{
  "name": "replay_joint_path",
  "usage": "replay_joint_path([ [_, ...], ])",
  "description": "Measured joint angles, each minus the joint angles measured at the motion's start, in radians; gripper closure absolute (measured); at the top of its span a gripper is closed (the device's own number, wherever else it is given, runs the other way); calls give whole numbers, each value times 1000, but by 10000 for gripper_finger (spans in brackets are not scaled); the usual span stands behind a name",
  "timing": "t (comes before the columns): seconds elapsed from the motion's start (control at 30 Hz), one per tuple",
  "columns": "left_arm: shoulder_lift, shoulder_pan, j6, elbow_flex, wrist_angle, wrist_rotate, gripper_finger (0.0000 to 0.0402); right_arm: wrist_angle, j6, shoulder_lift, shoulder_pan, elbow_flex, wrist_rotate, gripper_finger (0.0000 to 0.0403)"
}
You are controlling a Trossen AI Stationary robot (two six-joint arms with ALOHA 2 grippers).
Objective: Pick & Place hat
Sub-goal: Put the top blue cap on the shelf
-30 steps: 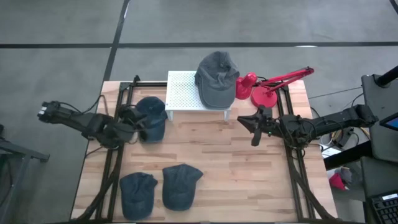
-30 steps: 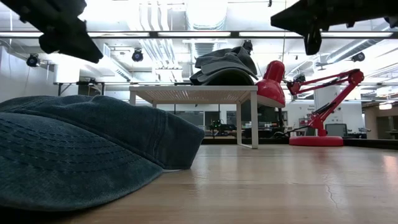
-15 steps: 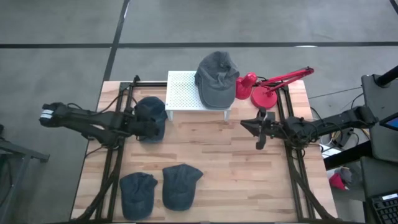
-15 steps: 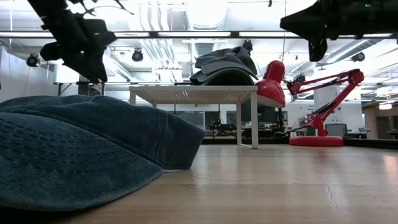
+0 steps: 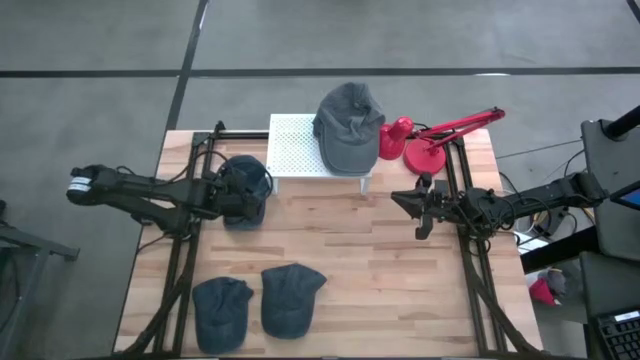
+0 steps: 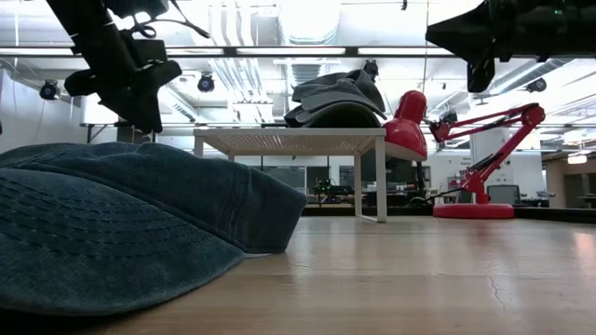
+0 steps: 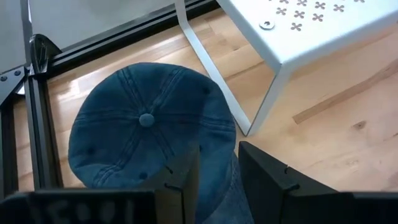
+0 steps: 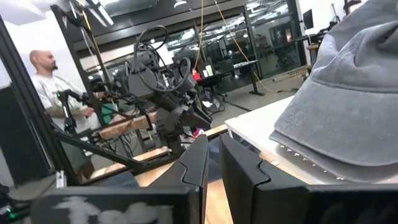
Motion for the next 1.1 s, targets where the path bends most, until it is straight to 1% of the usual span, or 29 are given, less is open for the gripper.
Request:
replay_joint_path([
  [0.1, 0, 0, -1, 0, 2, 15, 285, 0, -18, -2, 0, -2, -7, 365],
  [0.23, 0, 1, -34, 0, 9, 49, 278, -1, -16, -2, 0, -18, -77, 365],
  [0.37, 0, 5, -57, 0, 10, 66, 262, -1, 3, -2, -1, -35, -75, 365],
  [0.77, 0, 51, -77, -1, 9, 84, 190, -28, 5, -2, 0, -47, -71, 365],
  [0.87, 0, 57, -77, -1, 9, 94, 181, -63, 5, -2, 0, -47, -70, 365],
  [1.0, 0, 69, -79, -1, 9, 107, 179, -108, 6, -1, 0, -47, -70, 365],
  [1.1, 0, 82, -81, -1, 9, 111, 179, -89, 46, -2, 0, -43, -70, 365],
])
